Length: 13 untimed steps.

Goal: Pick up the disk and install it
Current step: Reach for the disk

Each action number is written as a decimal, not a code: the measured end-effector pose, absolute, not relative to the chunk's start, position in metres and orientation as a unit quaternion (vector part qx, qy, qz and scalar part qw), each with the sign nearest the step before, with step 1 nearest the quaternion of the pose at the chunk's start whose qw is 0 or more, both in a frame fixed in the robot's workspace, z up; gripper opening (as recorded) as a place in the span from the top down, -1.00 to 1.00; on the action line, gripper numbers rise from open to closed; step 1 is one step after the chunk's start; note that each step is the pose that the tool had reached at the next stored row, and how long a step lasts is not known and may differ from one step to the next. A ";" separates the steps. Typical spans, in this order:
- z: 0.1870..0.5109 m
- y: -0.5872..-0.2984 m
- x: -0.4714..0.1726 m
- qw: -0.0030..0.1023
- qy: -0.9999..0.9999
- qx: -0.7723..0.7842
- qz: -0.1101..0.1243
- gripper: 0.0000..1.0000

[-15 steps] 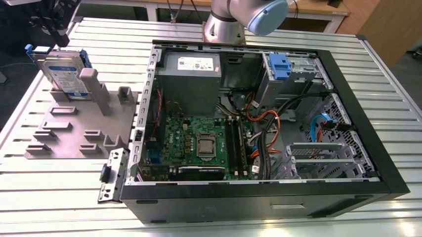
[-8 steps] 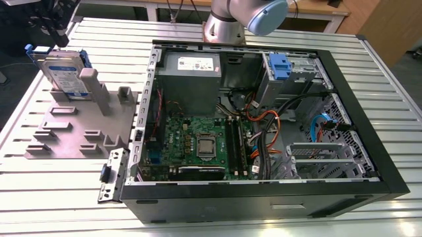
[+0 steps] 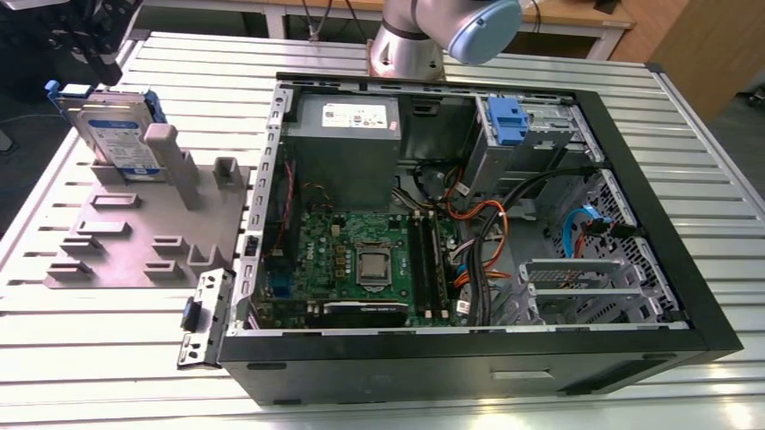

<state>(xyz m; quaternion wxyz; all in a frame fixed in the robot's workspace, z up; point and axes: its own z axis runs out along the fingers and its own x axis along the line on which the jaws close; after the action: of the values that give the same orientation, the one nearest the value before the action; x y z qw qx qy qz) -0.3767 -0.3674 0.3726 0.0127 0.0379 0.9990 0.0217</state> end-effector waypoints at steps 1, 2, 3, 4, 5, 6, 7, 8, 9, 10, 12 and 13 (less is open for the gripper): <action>0.372 -0.367 -0.378 0.013 0.999 0.038 0.022 0.79; 0.372 -0.367 -0.379 0.013 0.999 0.038 0.022 0.79; 0.372 -0.367 -0.380 0.013 0.999 0.038 0.022 0.79; 0.372 -0.367 -0.381 0.013 0.999 0.038 0.022 0.79; 0.372 -0.367 -0.382 0.013 0.999 0.038 0.022 0.79; 0.371 -0.367 -0.383 0.013 0.999 0.038 0.022 0.79; 0.371 -0.367 -0.383 0.013 0.999 0.038 0.022 0.79; 0.371 -0.367 -0.383 0.013 0.999 0.038 0.022 0.79; 0.371 -0.367 -0.383 0.013 0.999 0.038 0.022 0.79; 0.371 -0.367 -0.383 0.013 0.999 0.038 0.022 0.79; 0.371 -0.367 -0.383 0.013 0.999 0.038 0.022 0.79; 0.371 -0.367 -0.383 0.013 0.999 0.038 0.022 0.79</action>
<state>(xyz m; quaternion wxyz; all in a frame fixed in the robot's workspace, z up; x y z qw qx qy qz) -0.3834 -0.3671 0.3709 0.0126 0.0379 0.9990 0.0217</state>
